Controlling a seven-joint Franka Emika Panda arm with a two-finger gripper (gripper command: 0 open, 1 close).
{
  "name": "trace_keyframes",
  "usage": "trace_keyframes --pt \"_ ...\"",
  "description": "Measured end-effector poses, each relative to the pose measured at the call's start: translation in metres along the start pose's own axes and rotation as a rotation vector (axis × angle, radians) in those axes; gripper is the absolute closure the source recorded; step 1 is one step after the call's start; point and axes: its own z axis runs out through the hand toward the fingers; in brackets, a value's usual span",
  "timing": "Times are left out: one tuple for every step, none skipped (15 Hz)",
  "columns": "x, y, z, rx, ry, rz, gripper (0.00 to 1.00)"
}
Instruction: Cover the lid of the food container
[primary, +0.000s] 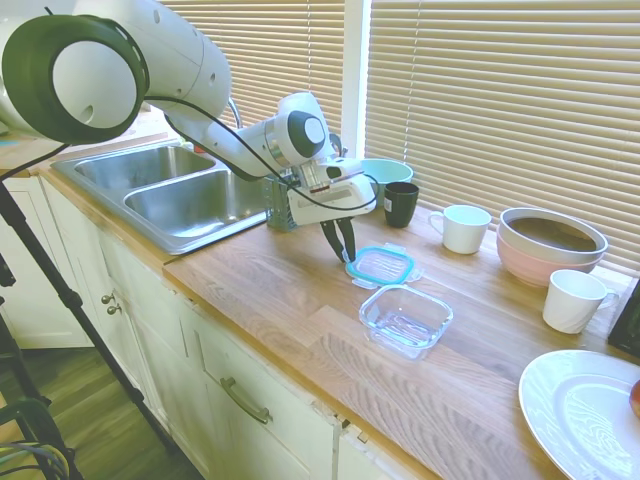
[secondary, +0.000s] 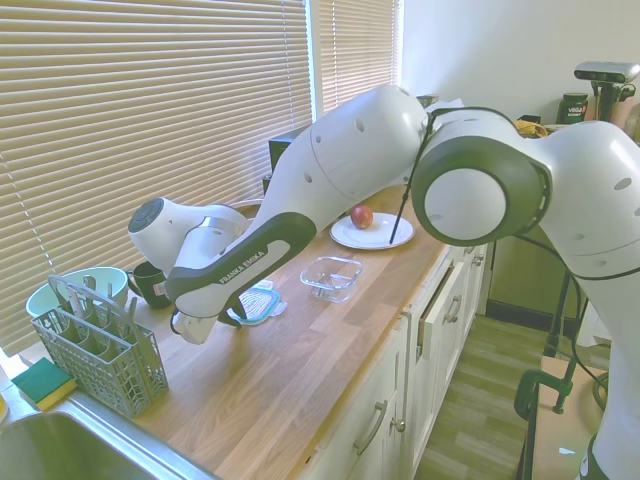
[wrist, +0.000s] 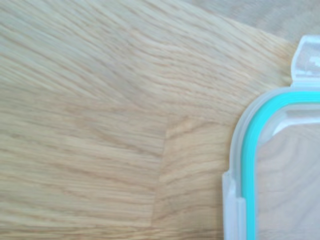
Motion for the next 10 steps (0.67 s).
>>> trace_keyframes --pt "0.001 0.0 0.0 0.0 0.004 -0.001 1.0" --pt "0.001 0.0 0.0 0.002 0.007 -0.001 1.0" --pt "0.001 0.001 0.0 0.004 0.009 -0.001 1.0" --pt "0.002 0.001 -0.001 0.01 0.012 0.0 1.0" --pt "0.002 0.001 -0.003 0.016 0.014 0.001 1.0" --pt "0.003 0.001 -0.006 0.025 0.016 0.004 1.0" --pt "0.004 0.002 -0.011 0.036 0.018 0.009 1.0" --pt "0.005 0.005 -0.018 0.048 0.019 0.015 1.0" --pt "0.006 0.009 -0.026 0.059 0.02 0.022 1.0" --pt "0.006 0.013 -0.035 0.073 0.017 0.028 1.0"
